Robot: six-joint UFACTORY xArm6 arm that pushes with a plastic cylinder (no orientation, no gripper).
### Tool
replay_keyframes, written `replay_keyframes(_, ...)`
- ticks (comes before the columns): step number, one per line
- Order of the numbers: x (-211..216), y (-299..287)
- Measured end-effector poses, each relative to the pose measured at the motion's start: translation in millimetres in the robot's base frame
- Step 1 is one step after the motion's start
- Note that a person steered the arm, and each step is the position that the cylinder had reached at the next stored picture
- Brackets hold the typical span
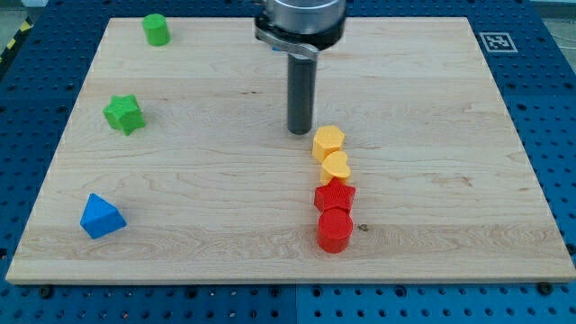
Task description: Move the arm left to the blue cube
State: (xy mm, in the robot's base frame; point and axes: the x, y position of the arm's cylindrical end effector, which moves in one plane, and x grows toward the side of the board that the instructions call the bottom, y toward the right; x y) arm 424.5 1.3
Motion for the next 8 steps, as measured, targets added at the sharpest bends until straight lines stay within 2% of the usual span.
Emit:
replay_keyframes(2, -3.9, -5.0)
replay_keyframes(4, -9.0, -50.4)
replay_keyframes(5, -17.9, -53.6)
replay_keyframes(8, -128.4, -92.7)
